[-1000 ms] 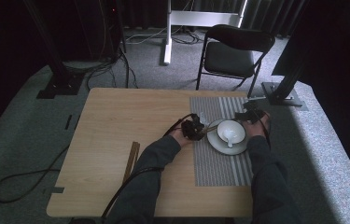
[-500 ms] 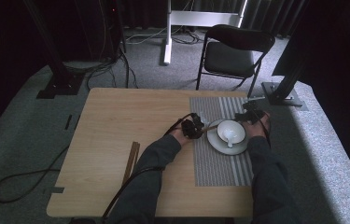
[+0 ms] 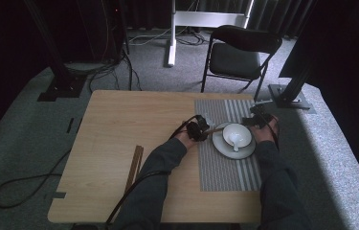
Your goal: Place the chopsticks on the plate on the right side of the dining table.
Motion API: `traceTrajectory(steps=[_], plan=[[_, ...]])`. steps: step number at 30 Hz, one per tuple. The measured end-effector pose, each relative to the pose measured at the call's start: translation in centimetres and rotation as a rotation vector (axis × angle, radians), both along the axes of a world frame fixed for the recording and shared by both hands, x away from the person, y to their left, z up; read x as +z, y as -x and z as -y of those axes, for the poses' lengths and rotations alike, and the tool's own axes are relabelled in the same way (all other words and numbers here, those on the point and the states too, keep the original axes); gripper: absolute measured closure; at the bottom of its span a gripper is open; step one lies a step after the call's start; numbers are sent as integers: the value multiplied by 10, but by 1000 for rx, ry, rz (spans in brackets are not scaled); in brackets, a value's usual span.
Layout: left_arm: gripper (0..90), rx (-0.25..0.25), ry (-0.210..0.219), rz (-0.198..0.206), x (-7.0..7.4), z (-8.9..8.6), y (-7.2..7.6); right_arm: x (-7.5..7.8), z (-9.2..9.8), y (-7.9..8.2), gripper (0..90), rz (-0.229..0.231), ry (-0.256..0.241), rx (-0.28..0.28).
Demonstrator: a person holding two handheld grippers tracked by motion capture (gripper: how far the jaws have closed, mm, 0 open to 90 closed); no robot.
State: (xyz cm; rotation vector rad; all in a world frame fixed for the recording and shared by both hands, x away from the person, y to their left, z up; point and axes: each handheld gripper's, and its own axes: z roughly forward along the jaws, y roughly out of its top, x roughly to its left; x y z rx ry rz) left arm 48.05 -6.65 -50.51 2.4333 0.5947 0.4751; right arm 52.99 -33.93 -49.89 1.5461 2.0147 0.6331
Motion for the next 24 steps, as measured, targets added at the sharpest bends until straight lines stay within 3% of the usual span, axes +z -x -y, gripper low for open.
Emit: traceTrajectory(steps=[14,20,24], plan=[[701,15,18,11,1,6,-2,-1,13,7,342,4,1,-18],[630,8,32,12,4,2,0,-1,14,8,342,6,0,-18],[594,5,7,10,6,-3,3,-1,15,8,344,3,-3,-19]])
